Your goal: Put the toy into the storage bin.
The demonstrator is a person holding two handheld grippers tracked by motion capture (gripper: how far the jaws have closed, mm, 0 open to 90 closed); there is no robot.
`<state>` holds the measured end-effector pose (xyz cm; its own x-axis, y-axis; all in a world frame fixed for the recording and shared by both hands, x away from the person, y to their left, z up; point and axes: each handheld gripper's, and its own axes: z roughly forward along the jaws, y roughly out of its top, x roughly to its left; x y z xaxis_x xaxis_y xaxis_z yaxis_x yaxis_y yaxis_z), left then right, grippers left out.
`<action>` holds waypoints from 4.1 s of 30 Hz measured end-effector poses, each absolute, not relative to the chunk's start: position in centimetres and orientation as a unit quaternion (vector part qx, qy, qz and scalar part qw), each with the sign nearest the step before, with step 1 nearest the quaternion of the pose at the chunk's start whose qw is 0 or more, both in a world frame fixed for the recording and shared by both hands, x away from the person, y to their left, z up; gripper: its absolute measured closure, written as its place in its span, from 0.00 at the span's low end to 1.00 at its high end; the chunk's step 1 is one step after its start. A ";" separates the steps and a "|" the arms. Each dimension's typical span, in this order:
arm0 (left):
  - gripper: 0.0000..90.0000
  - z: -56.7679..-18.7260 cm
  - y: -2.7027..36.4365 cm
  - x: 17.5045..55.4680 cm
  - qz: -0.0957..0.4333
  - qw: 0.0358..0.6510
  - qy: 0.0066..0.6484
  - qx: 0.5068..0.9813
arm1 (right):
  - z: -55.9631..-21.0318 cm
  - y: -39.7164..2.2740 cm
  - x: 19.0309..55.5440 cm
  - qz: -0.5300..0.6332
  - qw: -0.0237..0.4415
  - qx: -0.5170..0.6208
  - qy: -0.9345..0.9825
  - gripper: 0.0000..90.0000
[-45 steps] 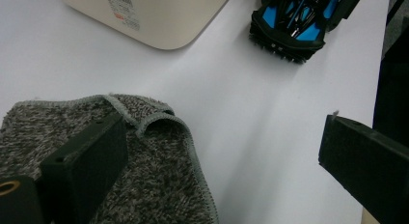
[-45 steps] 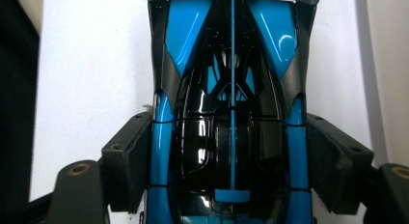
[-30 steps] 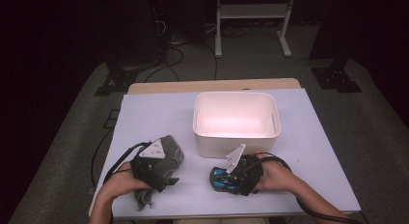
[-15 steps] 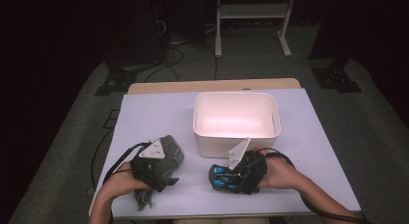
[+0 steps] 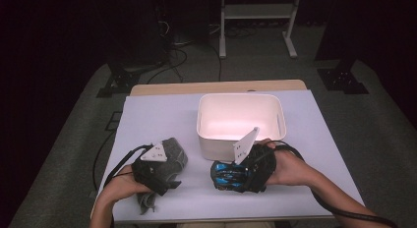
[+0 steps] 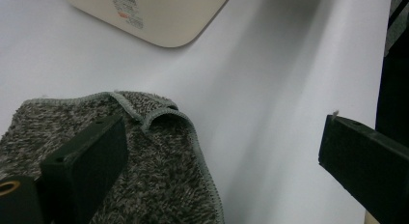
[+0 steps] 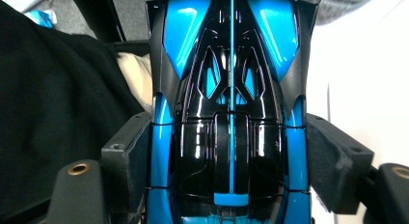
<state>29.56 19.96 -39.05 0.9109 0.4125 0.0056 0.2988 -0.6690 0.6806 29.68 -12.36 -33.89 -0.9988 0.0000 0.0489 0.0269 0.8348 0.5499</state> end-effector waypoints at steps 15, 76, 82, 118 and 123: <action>0.03 -38.8 20.5 29.6 0.083 0.363 0.200 0.906 | -28.3 -11.9 30.6 -0.287 0.012 0.004 -0.958 0.28; 0.03 -38.8 21.3 29.5 0.082 0.363 0.195 0.907 | -26.5 -13.1 43.7 -0.256 0.004 -0.091 -0.962 0.28; 0.03 -38.8 21.3 29.4 0.080 0.365 0.200 0.906 | -27.6 -12.8 44.1 -0.246 0.008 -0.091 -0.965 0.28; 0.03 -38.7 21.3 29.4 0.082 0.361 0.197 0.908 | -32.6 -11.4 44.7 -0.217 0.036 -0.093 -0.971 0.28; 0.03 -38.8 21.3 29.5 0.084 0.357 0.198 0.909 | -33.1 -11.3 44.8 -0.212 0.043 -0.097 -0.972 0.28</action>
